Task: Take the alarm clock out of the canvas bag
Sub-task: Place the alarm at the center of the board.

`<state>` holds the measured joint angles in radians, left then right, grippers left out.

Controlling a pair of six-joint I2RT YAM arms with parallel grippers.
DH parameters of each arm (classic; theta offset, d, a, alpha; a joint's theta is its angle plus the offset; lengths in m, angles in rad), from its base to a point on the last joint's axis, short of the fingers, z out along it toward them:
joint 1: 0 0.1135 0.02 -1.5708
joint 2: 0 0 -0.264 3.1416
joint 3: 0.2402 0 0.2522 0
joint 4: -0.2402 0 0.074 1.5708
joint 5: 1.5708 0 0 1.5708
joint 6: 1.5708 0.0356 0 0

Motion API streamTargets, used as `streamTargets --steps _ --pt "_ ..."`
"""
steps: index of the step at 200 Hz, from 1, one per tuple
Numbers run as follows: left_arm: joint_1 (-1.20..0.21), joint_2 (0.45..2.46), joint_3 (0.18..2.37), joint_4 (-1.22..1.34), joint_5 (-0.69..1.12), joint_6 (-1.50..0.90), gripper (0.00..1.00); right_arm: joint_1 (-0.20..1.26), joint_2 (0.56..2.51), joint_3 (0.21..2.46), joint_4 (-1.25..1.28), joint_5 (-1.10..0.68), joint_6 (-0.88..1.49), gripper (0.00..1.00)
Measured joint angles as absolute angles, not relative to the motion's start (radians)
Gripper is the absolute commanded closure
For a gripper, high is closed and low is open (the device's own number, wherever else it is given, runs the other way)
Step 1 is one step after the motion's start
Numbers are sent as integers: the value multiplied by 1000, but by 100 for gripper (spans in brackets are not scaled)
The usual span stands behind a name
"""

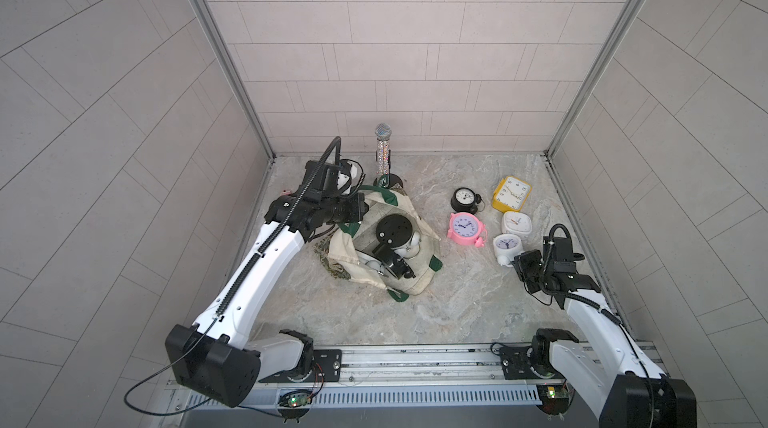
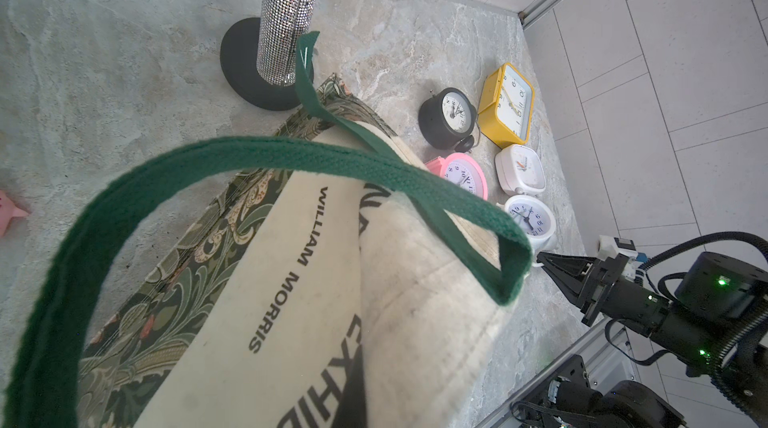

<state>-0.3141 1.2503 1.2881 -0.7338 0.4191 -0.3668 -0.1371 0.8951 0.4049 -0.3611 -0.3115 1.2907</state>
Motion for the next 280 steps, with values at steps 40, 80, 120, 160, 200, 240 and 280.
streamTargets --steps 40,80,120,160,200,240,280 --pt "-314 1250 1288 -734 419 -367 100 -168 970 405 -327 -344 1287 97" --pt "-314 1250 1288 -734 419 -367 100 -206 1025 405 -299 -364 1272 90" --pt "-314 1250 1288 -734 419 -367 100 -236 1061 405 -295 -361 1251 88" --pt "-314 1250 1288 -734 419 -366 100 -294 1109 405 -293 -370 1231 86" --pt "-314 1250 1288 -734 419 -366 100 -311 1159 410 -269 -409 1213 78" --pt "-314 1250 1288 -734 419 -367 100 -323 1230 441 -232 -484 1186 73" --pt "-314 1250 1288 -734 419 -366 100 -335 1277 467 -216 -550 1151 62"
